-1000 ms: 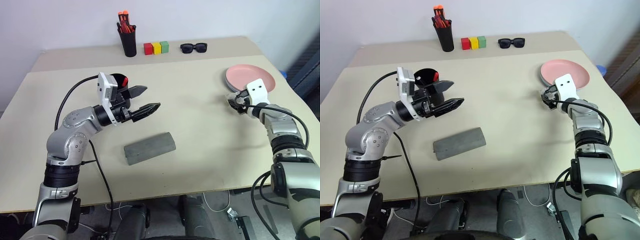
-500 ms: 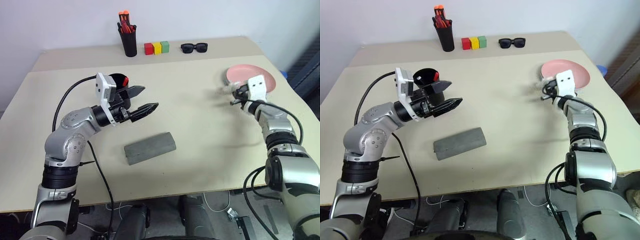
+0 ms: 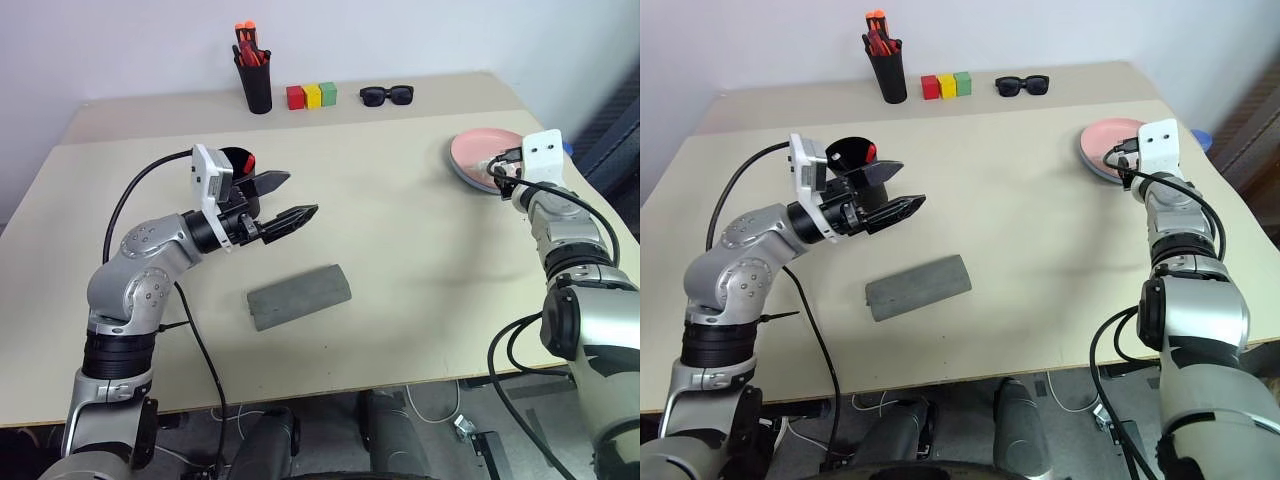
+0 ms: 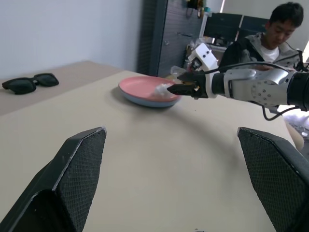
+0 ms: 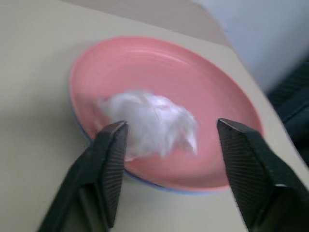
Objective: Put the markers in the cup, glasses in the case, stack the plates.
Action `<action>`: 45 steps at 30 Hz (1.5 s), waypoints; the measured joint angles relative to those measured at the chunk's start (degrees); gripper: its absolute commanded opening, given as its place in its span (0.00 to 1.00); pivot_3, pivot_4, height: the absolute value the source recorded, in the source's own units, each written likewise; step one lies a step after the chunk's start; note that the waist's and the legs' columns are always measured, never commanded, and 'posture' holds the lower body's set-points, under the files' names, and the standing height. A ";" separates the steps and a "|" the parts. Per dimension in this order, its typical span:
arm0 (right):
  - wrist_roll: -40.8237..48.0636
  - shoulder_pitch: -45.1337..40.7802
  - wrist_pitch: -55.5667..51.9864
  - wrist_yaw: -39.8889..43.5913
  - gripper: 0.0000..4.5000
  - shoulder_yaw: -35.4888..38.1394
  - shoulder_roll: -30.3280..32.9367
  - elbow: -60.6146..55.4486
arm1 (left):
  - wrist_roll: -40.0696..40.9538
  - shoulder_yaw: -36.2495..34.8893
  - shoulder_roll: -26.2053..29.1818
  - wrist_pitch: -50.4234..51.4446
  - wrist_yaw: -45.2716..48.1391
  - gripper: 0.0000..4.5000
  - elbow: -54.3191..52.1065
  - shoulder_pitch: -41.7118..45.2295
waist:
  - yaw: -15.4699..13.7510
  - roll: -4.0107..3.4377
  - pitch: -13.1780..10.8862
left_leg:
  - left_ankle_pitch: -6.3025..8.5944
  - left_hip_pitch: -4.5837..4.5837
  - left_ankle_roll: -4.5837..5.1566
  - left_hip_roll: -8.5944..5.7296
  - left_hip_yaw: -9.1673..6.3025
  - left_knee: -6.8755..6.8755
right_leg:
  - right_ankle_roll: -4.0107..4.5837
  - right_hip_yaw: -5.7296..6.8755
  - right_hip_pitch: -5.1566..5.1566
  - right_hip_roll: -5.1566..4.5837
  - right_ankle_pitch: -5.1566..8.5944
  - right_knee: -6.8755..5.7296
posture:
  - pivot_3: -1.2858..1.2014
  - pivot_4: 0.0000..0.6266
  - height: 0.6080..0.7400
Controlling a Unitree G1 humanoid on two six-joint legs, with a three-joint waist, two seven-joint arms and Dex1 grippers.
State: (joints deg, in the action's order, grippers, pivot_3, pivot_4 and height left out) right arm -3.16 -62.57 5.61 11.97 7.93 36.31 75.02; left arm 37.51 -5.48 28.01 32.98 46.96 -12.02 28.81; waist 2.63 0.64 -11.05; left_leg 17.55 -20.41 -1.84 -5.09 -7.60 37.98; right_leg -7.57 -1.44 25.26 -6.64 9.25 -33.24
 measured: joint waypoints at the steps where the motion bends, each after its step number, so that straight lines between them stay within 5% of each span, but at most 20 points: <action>1: 0.18 -0.19 0.82 0.31 0.64 0.32 -0.01 0.00 | 0.06 -0.08 0.06 0.10 -0.32 1.00 -0.14 -0.35 | -0.02 0.00 0.00 | 0.00 -0.01 0.00 0.00 0.00 0.00 | 0.00 0.00 0.00 0.00 0.00 0.00 | 0.52 0.24 1.00; 4: 4.22 -0.51 3.30 6.06 0.64 3.47 -0.88 -1.39 | 0.22 -0.39 0.07 0.19 -1.05 1.00 -0.50 -1.52 | 0.03 0.00 0.00 | 0.01 0.00 0.01 0.00 0.00 0.00 | 0.00 0.00 0.00 0.01 0.00 0.00 | 0.52 0.24 1.00; 8: 14.22 4.24 4.15 27.63 0.64 5.56 -5.34 -16.43 | -0.44 -0.70 0.94 -2.03 -0.77 1.00 -1.21 -3.10 | 0.36 -0.01 0.01 | 0.01 0.02 0.01 0.06 -0.04 -0.01 | -0.01 0.01 0.00 0.07 0.00 -0.01 | 0.52 0.24 1.00; 15: 31.95 27.46 -20.53 48.93 0.64 -1.24 -5.25 -61.37 | -0.66 -5.14 5.24 -5.72 1.38 1.00 -2.49 -9.99 | -0.62 -0.05 0.00 | 0.03 -0.07 0.04 0.03 -0.19 0.01 | -0.01 0.02 0.08 0.00 0.00 -0.04 | 0.52 0.24 1.00; 17: 35.94 31.63 -27.29 50.44 0.64 -3.80 -3.88 -73.11 | -0.09 -6.12 6.68 -5.69 2.56 1.00 -3.87 -12.96 | -0.62 -0.05 0.00 | 0.04 -0.03 0.05 0.03 -0.18 0.01 | -0.01 0.02 0.07 0.00 0.00 -0.10 | 0.52 0.24 1.00; 22: 40.63 35.91 -34.83 51.41 1.00 -6.52 -3.27 -86.03 | 0.68 -7.58 8.44 -5.77 3.84 1.00 -6.68 -17.89 | -0.71 -0.03 0.00 | 0.03 0.04 0.05 0.05 -0.09 0.07 | -0.01 0.02 0.00 0.01 0.01 -0.15 | 0.52 0.24 1.00; 45: 34.18 43.41 -29.29 49.07 1.00 -6.33 4.65 -93.27 | -0.35 -6.57 12.55 -13.66 19.80 1.00 -0.56 -22.59 | -1.98 -0.02 0.00 | 0.04 0.02 0.07 0.06 -0.02 0.10 | 0.00 0.03 -0.03 0.00 0.02 -0.07 | 0.52 0.24 1.00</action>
State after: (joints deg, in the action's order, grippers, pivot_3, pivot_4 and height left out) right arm 31.02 -19.16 -23.68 61.04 1.61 40.96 -18.25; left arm 37.16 -12.05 40.56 19.31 66.76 -12.58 6.22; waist 0.65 0.62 -11.05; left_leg 17.60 -20.39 -1.78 -5.02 -7.62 38.09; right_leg -7.57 -1.41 25.23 -6.64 9.27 -33.31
